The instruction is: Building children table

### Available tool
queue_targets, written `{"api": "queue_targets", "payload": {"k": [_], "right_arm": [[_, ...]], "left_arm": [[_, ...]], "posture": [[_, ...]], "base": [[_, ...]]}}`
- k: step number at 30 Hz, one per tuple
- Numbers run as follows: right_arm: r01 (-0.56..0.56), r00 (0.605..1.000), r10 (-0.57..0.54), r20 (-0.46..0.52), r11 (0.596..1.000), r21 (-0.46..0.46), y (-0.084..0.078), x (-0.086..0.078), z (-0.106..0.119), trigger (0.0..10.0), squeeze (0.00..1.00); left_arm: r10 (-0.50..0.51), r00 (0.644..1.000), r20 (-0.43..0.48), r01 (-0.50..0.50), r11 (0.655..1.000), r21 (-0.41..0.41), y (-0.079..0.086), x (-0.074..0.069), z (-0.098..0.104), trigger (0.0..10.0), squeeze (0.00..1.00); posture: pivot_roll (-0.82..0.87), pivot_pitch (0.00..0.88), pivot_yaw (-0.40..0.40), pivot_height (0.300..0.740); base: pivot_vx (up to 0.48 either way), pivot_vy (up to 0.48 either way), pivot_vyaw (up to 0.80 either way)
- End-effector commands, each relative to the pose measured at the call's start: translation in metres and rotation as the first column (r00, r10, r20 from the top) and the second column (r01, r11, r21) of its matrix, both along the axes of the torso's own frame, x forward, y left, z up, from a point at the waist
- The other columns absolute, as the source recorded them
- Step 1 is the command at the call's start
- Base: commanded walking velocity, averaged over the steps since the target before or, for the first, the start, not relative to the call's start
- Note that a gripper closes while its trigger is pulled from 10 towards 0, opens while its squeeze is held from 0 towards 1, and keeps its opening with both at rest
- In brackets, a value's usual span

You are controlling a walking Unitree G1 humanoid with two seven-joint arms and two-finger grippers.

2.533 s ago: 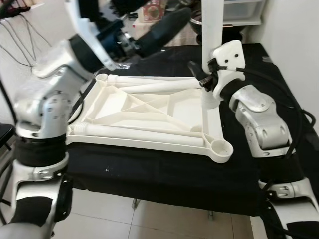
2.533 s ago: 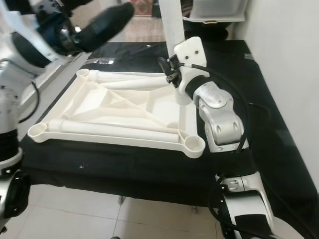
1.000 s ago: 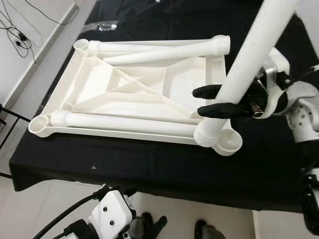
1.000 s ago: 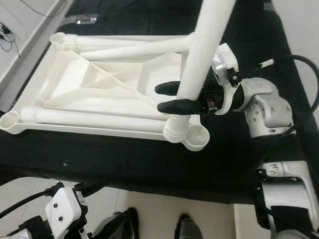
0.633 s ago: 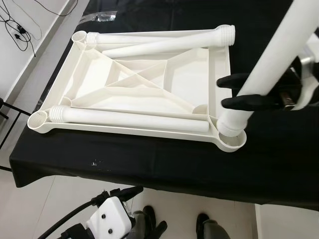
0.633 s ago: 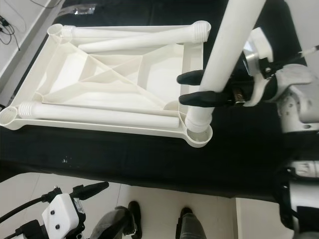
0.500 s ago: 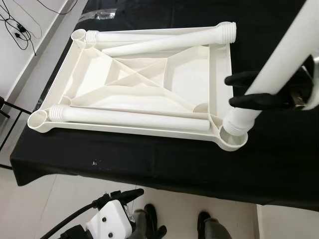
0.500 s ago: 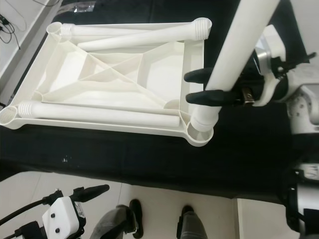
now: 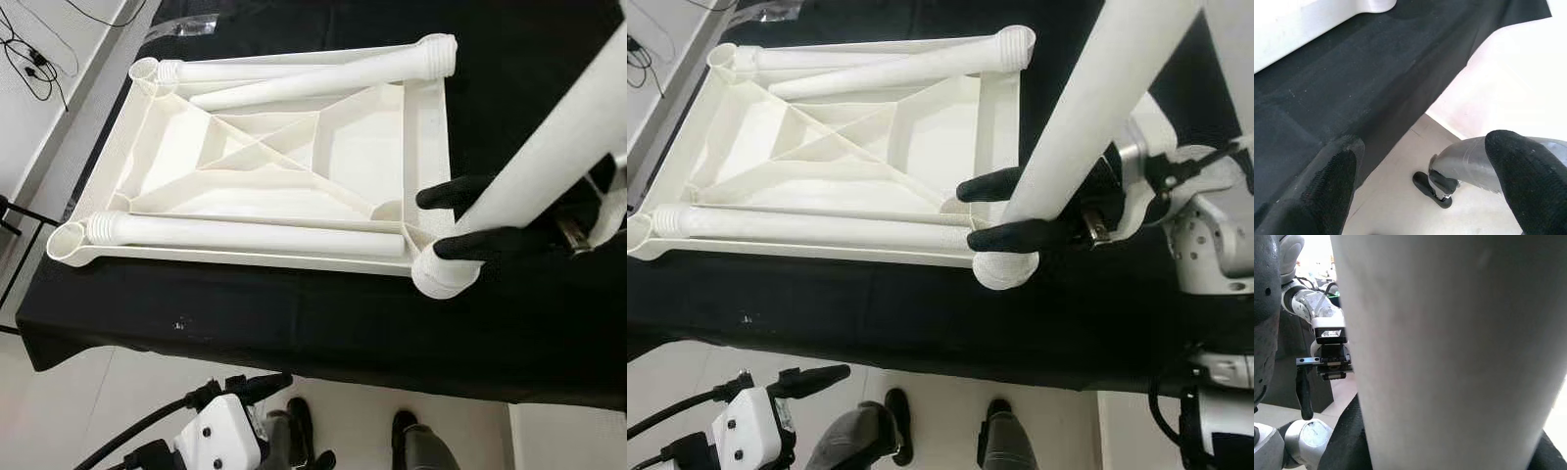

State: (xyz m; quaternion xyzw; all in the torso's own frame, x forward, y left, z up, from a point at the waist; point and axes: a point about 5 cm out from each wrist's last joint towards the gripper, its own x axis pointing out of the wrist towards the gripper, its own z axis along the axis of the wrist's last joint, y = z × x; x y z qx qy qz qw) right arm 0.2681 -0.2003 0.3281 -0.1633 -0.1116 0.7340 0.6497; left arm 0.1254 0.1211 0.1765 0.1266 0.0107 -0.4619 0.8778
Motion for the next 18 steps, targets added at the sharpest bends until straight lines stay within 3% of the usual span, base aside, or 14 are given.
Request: {"api": "queue_targets", "payload": {"k": [1, 18], "right_arm": [[0.002, 0.998, -0.005, -0.063, 0.999, -0.046, 0.005, 0.003, -0.019, 10.0, 0.00], [0.066, 0.997, -0.070, -0.033, 0.992, -0.110, -0.008, 0.011, -0.010, 10.0, 0.00]], "left_arm": [[-0.014, 1.000, -0.018, 0.014, 1.000, -0.009, 0.000, -0.004, -0.001, 10.0, 0.00], [-0.035, 0.999, -0.011, 0.035, 0.999, -0.027, -0.005, -0.008, 0.002, 10.0, 0.00]], "posture": [[0.13, 0.451, 0.165, 0.740], [0.12, 0.438, 0.135, 0.740]], "base": [[0.000, 0.000, 0.00], [0.000, 0.000, 0.00]]}}
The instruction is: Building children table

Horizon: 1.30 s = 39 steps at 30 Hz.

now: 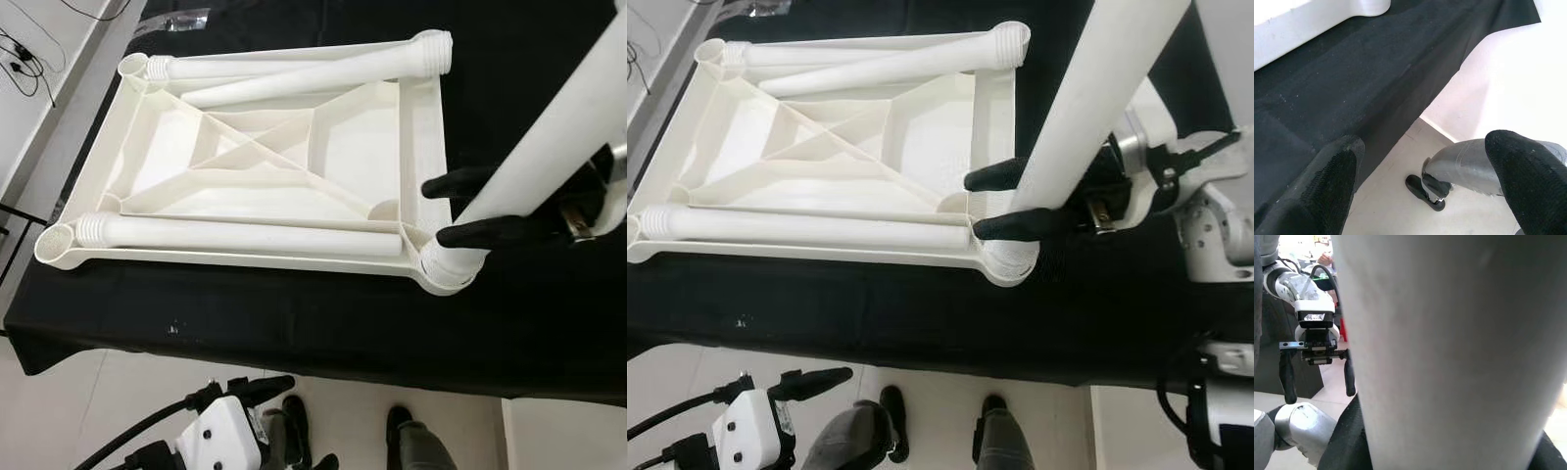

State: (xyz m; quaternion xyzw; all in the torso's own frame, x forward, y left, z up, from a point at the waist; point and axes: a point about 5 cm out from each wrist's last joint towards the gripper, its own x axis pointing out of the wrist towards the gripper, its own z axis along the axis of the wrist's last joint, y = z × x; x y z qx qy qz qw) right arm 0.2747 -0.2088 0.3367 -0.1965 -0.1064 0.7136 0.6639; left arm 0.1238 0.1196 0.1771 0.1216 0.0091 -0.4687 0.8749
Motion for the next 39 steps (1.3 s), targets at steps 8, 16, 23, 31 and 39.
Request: {"api": "queue_targets", "payload": {"k": [8, 16, 23, 31, 39], "right_arm": [[-0.015, 0.992, 0.007, -0.127, 0.998, -0.063, 0.004, 0.002, -0.028, 10.0, 0.00], [-0.048, 0.995, 0.035, -0.092, 0.990, -0.136, 0.020, -0.002, -0.041, 10.0, 0.00], [-0.009, 0.998, 0.002, -0.060, 0.994, -0.112, 0.027, 0.004, -0.035, 10.0, 0.00], [0.062, 0.994, -0.066, -0.092, 0.997, -0.051, 0.031, 0.018, -0.023, 10.0, 0.00], [0.138, 0.983, -0.143, -0.118, 0.989, -0.053, 0.030, 0.028, -0.020, 10.0, 0.00]], "left_arm": [[-0.019, 1.000, -0.005, 0.019, 1.000, -0.019, -0.004, -0.006, 0.001, 10.0, 0.00], [-0.015, 1.000, -0.001, 0.015, 1.000, -0.021, -0.004, -0.005, 0.001, 10.0, 0.00], [-0.014, 1.000, -0.001, 0.014, 1.000, -0.025, -0.005, -0.003, 0.000, 10.0, 0.00], [-0.009, 1.000, 0.003, 0.009, 0.999, -0.030, -0.007, -0.002, -0.001, 10.0, 0.00], [-0.005, 1.000, 0.003, 0.005, 0.999, -0.039, -0.008, -0.002, -0.002, 10.0, 0.00]], "posture": [[0.12, 0.444, 0.132, 0.740], [0.12, 0.447, 0.130, 0.740], [0.11, 0.445, 0.122, 0.740], [0.10, 0.442, 0.109, 0.740], [0.09, 0.443, 0.102, 0.740]], "base": [[0.000, 0.000, 0.00], [0.000, 0.000, 0.00], [0.000, 0.000, 0.00], [0.000, 0.000, 0.00], [0.000, 0.000, 0.00]]}}
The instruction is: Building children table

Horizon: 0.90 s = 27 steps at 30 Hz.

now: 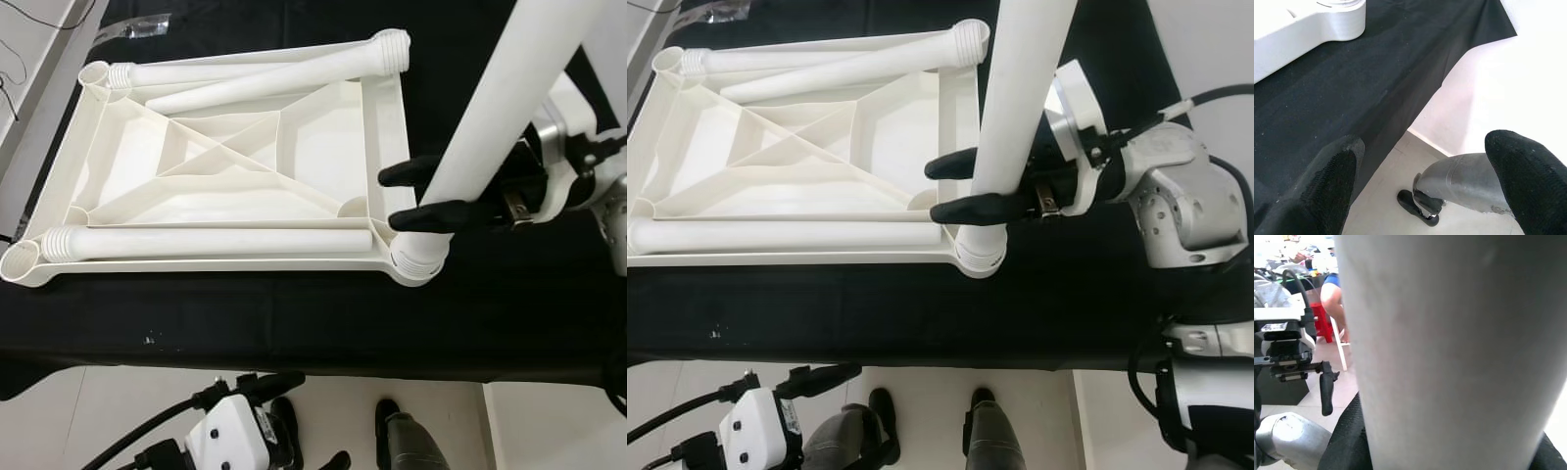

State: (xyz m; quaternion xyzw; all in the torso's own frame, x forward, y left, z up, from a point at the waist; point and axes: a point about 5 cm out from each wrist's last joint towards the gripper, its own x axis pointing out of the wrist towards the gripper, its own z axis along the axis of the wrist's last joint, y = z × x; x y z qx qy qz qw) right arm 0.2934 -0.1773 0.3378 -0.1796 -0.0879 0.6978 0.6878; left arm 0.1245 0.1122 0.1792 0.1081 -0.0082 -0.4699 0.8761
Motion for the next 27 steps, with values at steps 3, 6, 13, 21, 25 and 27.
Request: {"api": "queue_targets", "payload": {"k": [3, 6, 13, 21, 25, 27], "right_arm": [[0.099, 0.992, -0.103, -0.072, 0.994, -0.053, -0.001, 0.011, -0.021, 10.0, 0.00], [0.109, 0.991, -0.113, -0.066, 0.993, -0.048, -0.002, 0.010, -0.022, 10.0, 0.00], [0.142, 0.987, -0.144, -0.069, 0.989, -0.041, -0.003, 0.002, -0.031, 10.0, 0.00], [0.201, 0.978, -0.202, -0.058, 0.979, -0.037, 0.000, -0.006, -0.042, 10.0, 0.00], [0.235, 0.970, -0.236, -0.065, 0.972, -0.029, 0.001, -0.007, -0.044, 10.0, 0.00], [0.265, 0.961, -0.266, -0.068, 0.964, -0.022, 0.001, -0.006, -0.045, 10.0, 0.00]], "left_arm": [[0.001, 1.000, -0.014, -0.001, 1.000, -0.001, -0.001, -0.003, -0.004, 10.0, 0.00], [0.001, 1.000, -0.014, -0.002, 1.000, -0.002, -0.001, -0.003, -0.004, 10.0, 0.00], [0.002, 1.000, -0.014, -0.002, 1.000, -0.005, -0.002, -0.003, -0.004, 10.0, 0.00], [-0.001, 1.000, -0.010, 0.001, 1.000, -0.005, -0.002, 0.000, -0.004, 10.0, 0.00], [-0.001, 1.000, -0.008, 0.001, 1.000, -0.005, -0.002, 0.000, -0.005, 10.0, 0.00], [-0.001, 1.000, -0.006, 0.001, 1.000, -0.005, -0.003, 0.001, -0.005, 10.0, 0.00]], "posture": [[0.09, 0.446, 0.101, 0.740], [0.09, 0.446, 0.100, 0.740], [0.09, 0.446, 0.099, 0.740], [0.08, 0.440, 0.104, 0.740], [0.07, 0.437, 0.105, 0.740], [0.07, 0.437, 0.105, 0.740]], "base": [[0.000, 0.000, 0.00], [0.000, 0.000, 0.00], [0.000, 0.000, 0.00], [0.000, 0.000, 0.00], [0.000, 0.000, 0.00], [0.000, 0.000, 0.00]]}}
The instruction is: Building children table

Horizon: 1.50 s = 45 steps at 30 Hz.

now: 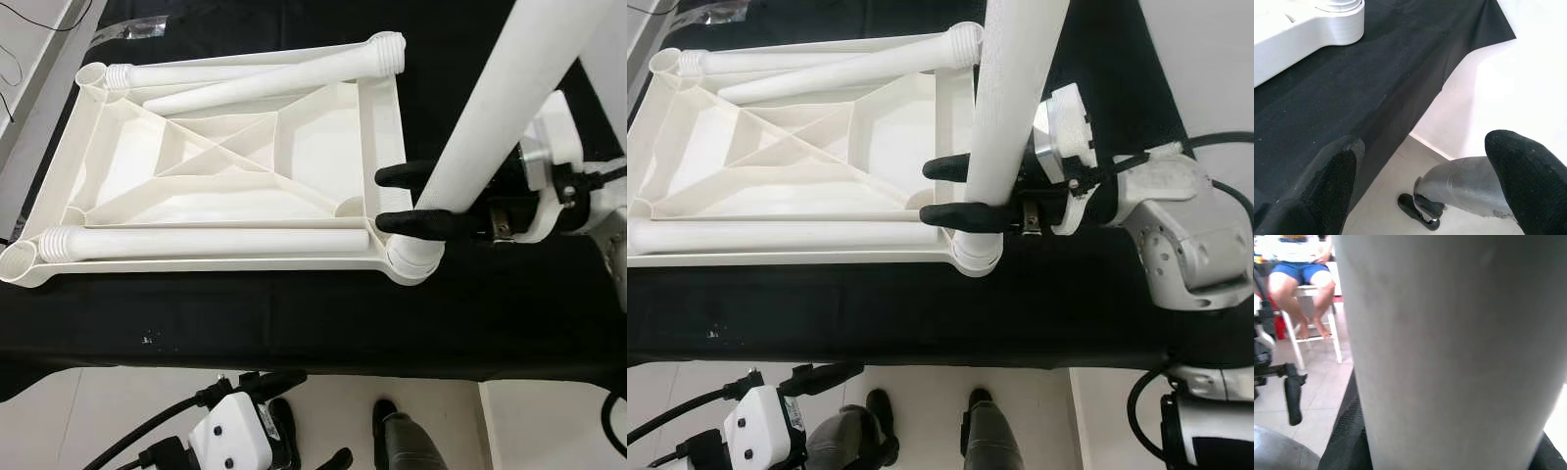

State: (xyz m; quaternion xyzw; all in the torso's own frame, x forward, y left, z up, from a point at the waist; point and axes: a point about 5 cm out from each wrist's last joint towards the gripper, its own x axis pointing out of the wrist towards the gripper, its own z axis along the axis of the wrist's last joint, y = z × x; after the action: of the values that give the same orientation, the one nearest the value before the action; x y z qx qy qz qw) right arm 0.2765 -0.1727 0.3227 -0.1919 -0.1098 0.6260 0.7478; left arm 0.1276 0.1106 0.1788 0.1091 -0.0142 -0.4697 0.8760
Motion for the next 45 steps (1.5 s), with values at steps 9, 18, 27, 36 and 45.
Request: {"api": "queue_targets", "payload": {"k": [9, 18, 27, 36, 45], "right_arm": [[0.170, 0.974, -0.174, -0.145, 0.985, -0.041, -0.004, 0.011, -0.034, 10.0, 0.00], [0.308, 0.940, -0.307, -0.150, 0.951, -0.017, -0.005, 0.008, -0.041, 10.0, 0.00], [0.415, 0.895, -0.406, -0.183, 0.909, 0.014, -0.006, 0.000, -0.052, 10.0, 0.00], [0.545, 0.824, -0.520, -0.225, 0.837, 0.058, -0.004, -0.001, -0.060, 10.0, 0.00], [0.648, 0.748, -0.613, -0.254, 0.757, 0.082, 0.002, -0.007, -0.073, 10.0, 0.00]], "left_arm": [[0.000, 1.000, -0.010, 0.000, 1.000, -0.003, -0.002, 0.000, -0.005, 10.0, 0.00], [0.001, 1.000, -0.004, -0.001, 1.000, -0.006, -0.003, 0.003, -0.006, 10.0, 0.00], [-0.005, 1.000, 0.005, 0.005, 1.000, -0.007, -0.004, 0.006, -0.007, 10.0, 0.00], [-0.005, 1.000, 0.019, 0.005, 1.000, -0.005, -0.005, 0.009, -0.008, 10.0, 0.00], [-0.010, 0.999, 0.039, 0.010, 1.000, 0.000, -0.007, 0.012, -0.010, 10.0, 0.00]], "posture": [[0.07, 0.429, 0.099, 0.740], [0.05, 0.426, 0.097, 0.740], [0.04, 0.411, 0.100, 0.740], [0.04, 0.391, 0.095, 0.740], [0.03, 0.356, 0.087, 0.740]], "base": [[0.000, 0.000, 0.00], [0.000, 0.000, 0.00], [0.000, 0.000, 0.00], [0.000, 0.000, 0.00], [0.000, 0.000, 0.00]]}}
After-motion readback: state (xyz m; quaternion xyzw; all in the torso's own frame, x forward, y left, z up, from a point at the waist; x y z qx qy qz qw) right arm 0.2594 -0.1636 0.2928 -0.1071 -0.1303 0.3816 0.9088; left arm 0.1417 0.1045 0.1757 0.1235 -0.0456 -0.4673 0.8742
